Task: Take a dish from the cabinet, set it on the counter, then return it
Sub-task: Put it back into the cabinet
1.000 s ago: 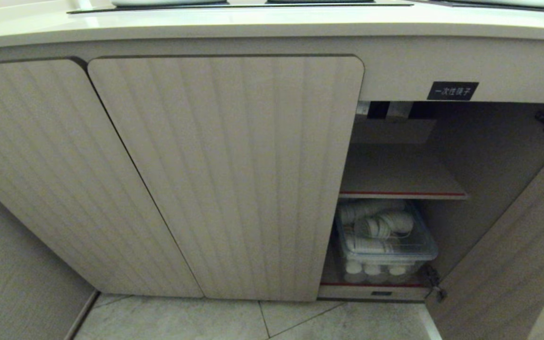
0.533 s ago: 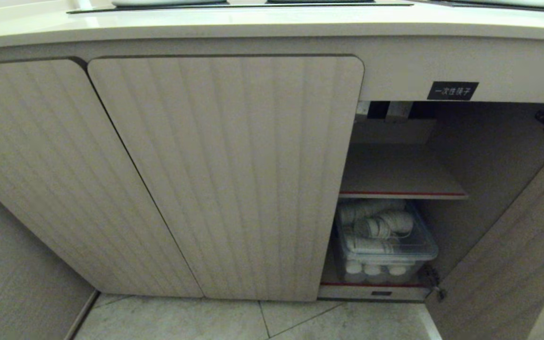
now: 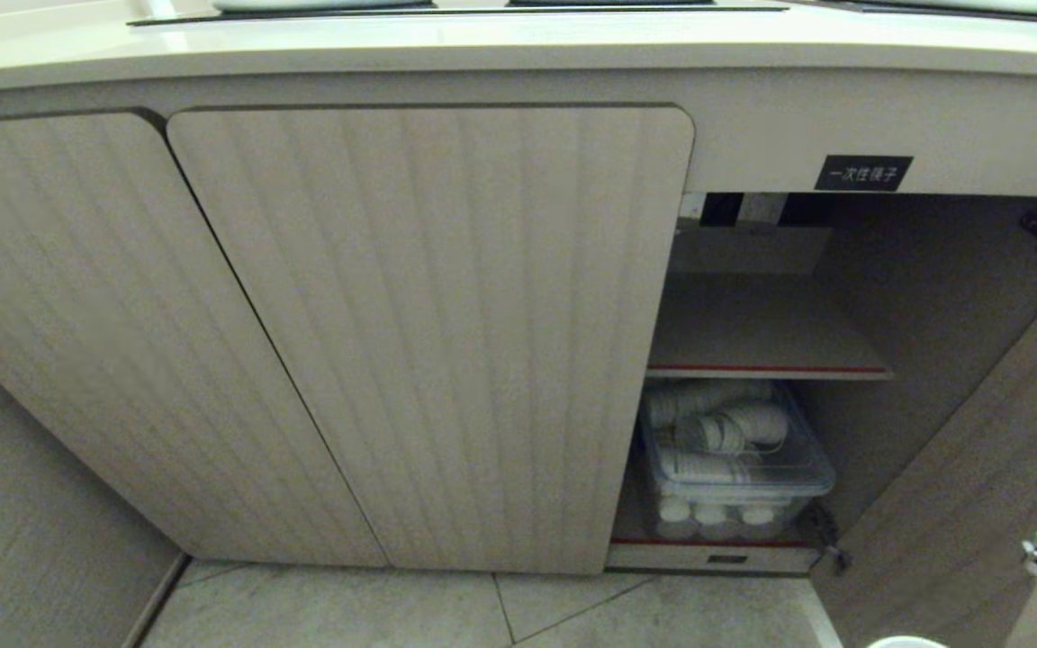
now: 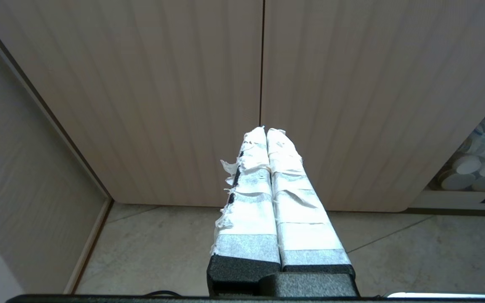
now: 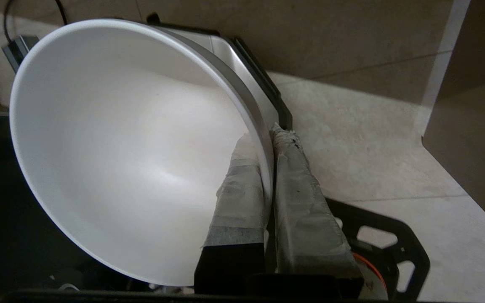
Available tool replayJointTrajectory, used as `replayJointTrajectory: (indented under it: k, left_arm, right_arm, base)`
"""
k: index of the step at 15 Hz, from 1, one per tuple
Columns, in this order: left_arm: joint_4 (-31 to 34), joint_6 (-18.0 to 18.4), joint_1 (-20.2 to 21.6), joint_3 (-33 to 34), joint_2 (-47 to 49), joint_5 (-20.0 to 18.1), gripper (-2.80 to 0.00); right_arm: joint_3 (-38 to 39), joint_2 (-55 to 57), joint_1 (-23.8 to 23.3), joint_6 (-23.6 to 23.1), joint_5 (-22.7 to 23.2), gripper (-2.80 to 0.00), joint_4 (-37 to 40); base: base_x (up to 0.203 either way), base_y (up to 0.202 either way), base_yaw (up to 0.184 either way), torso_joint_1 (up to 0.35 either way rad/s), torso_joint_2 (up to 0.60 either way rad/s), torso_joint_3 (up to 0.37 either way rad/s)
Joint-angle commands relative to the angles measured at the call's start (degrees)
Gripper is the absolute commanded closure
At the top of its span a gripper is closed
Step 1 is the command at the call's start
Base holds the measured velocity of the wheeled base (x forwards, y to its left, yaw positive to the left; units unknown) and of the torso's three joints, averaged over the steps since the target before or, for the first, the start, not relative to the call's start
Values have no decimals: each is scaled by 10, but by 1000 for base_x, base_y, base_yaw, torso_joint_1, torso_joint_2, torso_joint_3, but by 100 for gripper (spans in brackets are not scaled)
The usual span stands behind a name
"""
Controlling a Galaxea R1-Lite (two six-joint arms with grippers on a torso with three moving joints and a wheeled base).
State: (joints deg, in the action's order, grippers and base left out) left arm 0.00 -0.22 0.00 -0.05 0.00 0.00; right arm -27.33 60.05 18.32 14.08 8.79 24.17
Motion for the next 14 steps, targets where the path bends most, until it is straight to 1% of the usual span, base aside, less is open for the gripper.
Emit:
replayJointTrajectory:
  k: [1, 5, 8, 10, 12, 14]
  left_arm:
    - [0, 0, 0, 0, 0, 0, 0]
    - [0, 0, 0, 0, 0, 0, 0]
    - [0, 0, 0, 0, 0, 0, 0]
    - [0, 0, 0, 0, 0, 0, 0]
    - [0, 0, 0, 0, 0, 0, 0]
    - [0, 0, 0, 0, 0, 0, 0]
  right_arm:
    - [-15, 58, -1, 9, 1, 0, -8]
    - [-49, 133, -1, 42, 1, 0, -52]
    - [-81, 177, -7, 72, 0, 0, -64]
    - [-112, 209, -21, 88, -1, 0, -64]
    - [-136, 234, -46, 101, -1, 0, -63]
    - [-151, 248, -69, 103, -2, 0, -63]
  base:
    - [0, 0, 0, 0, 0, 0]
    - [0, 0, 0, 0, 0, 0]
    - [0, 0, 0, 0, 0, 0]
    - [0, 0, 0, 0, 0, 0]
    - [0, 0, 0, 0, 0, 0]
    - [0, 0, 0, 0, 0, 0]
